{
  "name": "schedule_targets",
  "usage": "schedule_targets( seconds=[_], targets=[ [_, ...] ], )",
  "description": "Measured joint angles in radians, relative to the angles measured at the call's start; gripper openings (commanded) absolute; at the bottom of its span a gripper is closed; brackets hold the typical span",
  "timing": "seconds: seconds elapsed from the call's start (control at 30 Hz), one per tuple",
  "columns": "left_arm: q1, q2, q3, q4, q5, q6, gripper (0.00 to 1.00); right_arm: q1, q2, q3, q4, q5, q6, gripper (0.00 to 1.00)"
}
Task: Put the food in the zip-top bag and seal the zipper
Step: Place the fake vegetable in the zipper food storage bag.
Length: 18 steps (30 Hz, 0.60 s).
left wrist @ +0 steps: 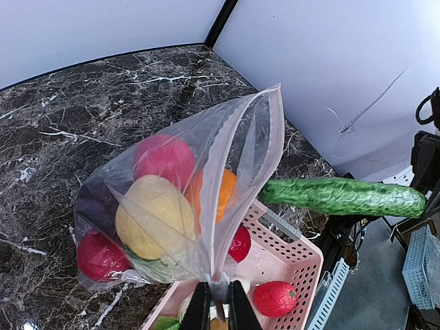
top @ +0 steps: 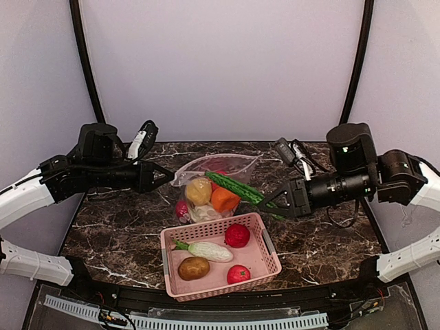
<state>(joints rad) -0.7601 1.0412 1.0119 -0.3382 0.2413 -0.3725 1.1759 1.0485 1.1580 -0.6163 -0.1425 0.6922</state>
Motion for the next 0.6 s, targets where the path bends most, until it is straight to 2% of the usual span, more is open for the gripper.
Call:
schedule_targets(
  seconds=[0.3, 0.6],
  targets=[
    [0.014, 0.000, 0.000, -0.038, -0.031, 0.047, 0.01, -0.074, 0.026, 0.106, -0.056, -0.030, -0.053, 0.08],
    [0.017, 0.002, 0.010, -0.039, 0.035, 0.167, 0.01, -0.195, 0.156, 0.159, -0.129, -0.129, -0.090, 0.08]
  ],
)
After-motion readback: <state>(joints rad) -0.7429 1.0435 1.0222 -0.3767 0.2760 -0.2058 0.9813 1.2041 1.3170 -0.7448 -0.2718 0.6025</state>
